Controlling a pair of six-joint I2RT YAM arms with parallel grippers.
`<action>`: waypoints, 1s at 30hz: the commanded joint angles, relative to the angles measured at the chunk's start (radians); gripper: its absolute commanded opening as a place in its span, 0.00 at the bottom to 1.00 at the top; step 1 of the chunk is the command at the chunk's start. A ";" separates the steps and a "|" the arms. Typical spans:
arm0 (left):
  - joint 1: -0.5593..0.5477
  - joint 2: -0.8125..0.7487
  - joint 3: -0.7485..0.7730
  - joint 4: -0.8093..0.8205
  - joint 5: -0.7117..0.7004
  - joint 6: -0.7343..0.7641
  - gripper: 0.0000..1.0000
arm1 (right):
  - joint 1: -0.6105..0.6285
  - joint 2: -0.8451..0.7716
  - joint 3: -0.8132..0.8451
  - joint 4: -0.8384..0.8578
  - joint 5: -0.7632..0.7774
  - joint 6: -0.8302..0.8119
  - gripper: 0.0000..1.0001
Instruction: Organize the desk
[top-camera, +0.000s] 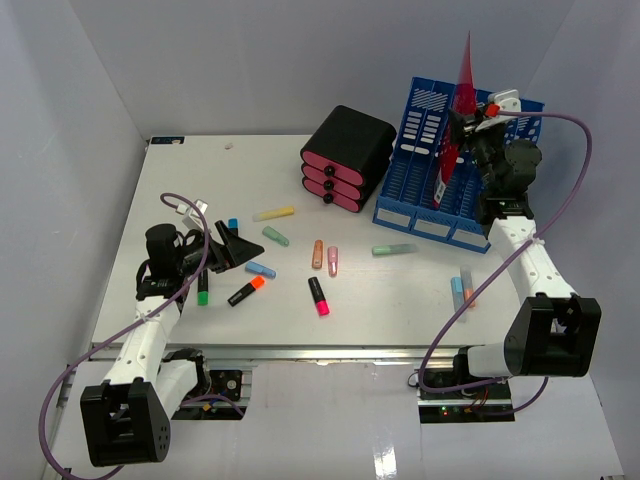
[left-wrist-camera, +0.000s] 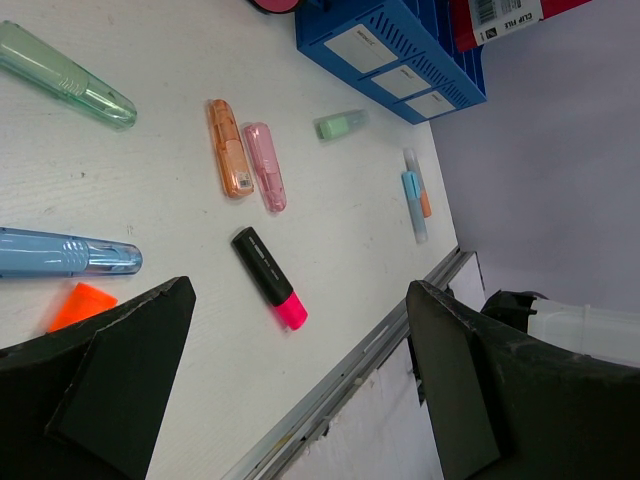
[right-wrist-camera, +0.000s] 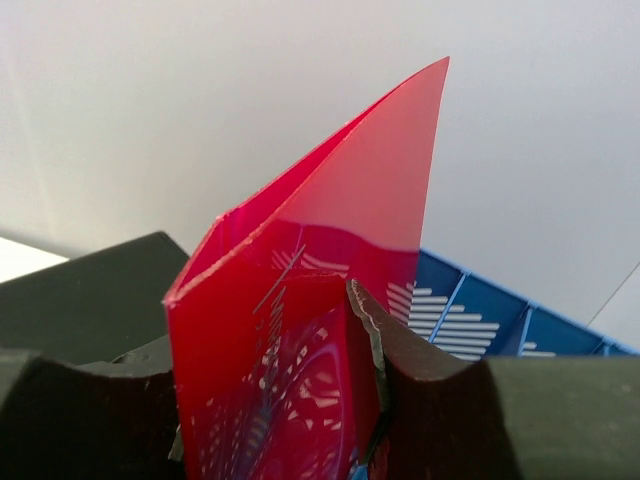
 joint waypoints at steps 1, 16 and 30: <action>-0.004 -0.012 0.007 -0.005 0.004 0.014 0.98 | 0.008 0.002 0.049 0.159 -0.008 -0.013 0.08; -0.004 -0.010 0.004 -0.008 0.007 0.019 0.98 | 0.007 -0.004 -0.078 0.184 -0.039 -0.050 0.08; -0.004 0.014 -0.014 0.109 0.058 -0.070 0.98 | 0.007 -0.078 -0.108 0.016 -0.024 0.002 0.56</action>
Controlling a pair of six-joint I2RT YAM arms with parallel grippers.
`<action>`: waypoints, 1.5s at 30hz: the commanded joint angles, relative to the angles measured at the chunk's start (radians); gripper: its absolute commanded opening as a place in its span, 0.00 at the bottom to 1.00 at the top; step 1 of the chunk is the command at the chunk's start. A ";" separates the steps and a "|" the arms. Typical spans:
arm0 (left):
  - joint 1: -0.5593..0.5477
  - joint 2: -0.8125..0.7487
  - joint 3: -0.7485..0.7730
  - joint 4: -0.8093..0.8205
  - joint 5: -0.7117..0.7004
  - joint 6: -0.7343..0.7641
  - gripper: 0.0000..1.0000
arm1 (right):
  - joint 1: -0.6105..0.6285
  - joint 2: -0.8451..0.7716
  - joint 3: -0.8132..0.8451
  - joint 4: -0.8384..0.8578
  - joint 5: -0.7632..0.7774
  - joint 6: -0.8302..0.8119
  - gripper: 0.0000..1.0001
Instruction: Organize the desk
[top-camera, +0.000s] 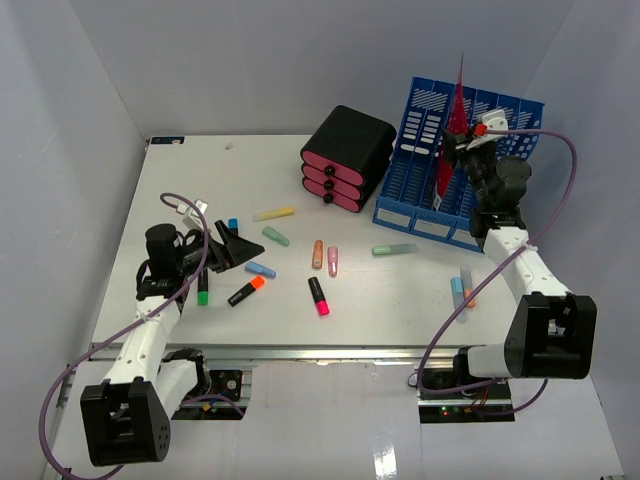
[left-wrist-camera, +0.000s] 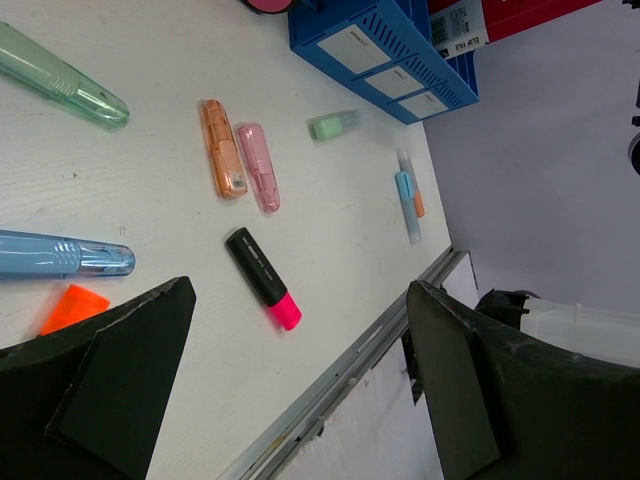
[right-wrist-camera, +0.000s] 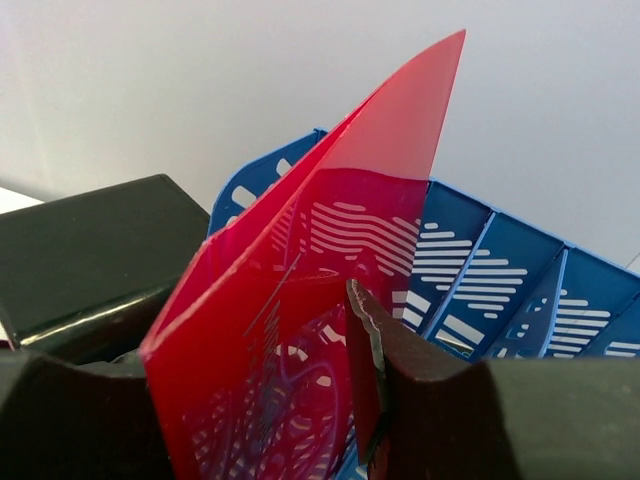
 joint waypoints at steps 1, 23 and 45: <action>-0.006 0.012 -0.009 0.096 0.045 -0.053 0.98 | 0.002 -0.069 0.043 -0.069 -0.006 0.044 0.62; -0.335 0.245 0.132 0.308 -0.263 -0.233 0.86 | -0.073 -0.295 0.270 -1.067 -0.949 -0.285 0.94; -0.448 1.040 0.808 0.487 -0.538 -0.422 0.70 | -0.098 -0.527 -0.339 -0.913 -0.873 -0.226 0.92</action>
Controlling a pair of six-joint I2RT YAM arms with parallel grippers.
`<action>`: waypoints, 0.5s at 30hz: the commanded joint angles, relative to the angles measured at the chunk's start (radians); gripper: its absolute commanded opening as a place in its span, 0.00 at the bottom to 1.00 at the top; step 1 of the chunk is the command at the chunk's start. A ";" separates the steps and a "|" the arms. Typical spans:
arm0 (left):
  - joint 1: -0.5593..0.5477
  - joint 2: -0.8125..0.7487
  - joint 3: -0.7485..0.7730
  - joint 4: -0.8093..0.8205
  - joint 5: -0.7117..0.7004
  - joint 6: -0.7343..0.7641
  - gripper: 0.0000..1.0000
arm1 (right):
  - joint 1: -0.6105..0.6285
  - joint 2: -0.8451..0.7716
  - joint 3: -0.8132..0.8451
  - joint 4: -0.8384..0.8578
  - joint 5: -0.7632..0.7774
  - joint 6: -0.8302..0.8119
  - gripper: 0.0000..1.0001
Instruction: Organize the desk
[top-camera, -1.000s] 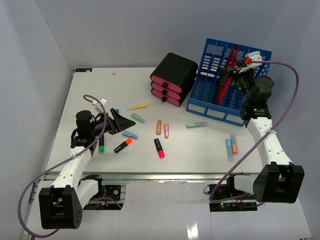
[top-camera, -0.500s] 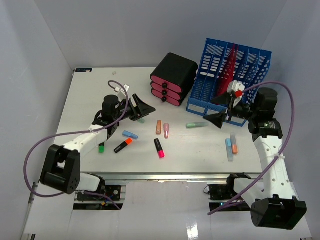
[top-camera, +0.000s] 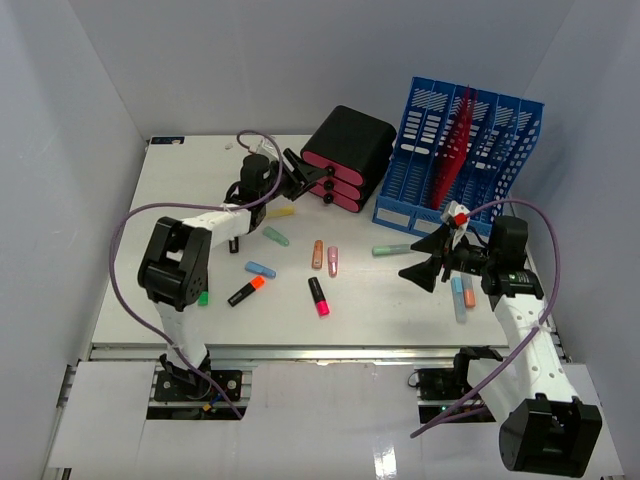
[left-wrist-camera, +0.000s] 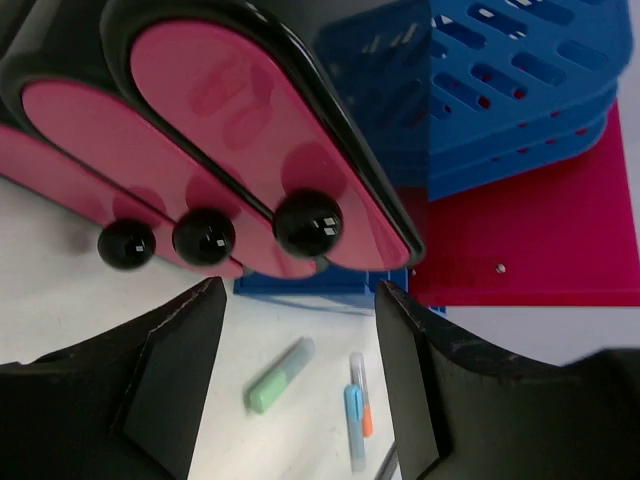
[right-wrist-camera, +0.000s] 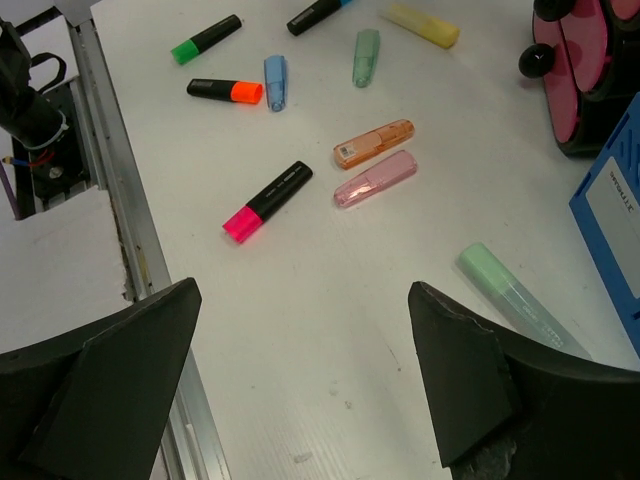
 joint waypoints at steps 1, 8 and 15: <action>-0.016 0.076 0.140 0.001 -0.024 -0.005 0.69 | -0.026 -0.034 -0.029 0.063 0.010 -0.020 0.92; -0.027 0.133 0.234 -0.049 -0.029 0.007 0.63 | -0.053 -0.033 -0.032 0.062 -0.004 -0.026 0.92; -0.026 0.139 0.227 -0.027 -0.012 -0.014 0.60 | -0.062 -0.032 -0.038 0.065 -0.012 -0.028 0.92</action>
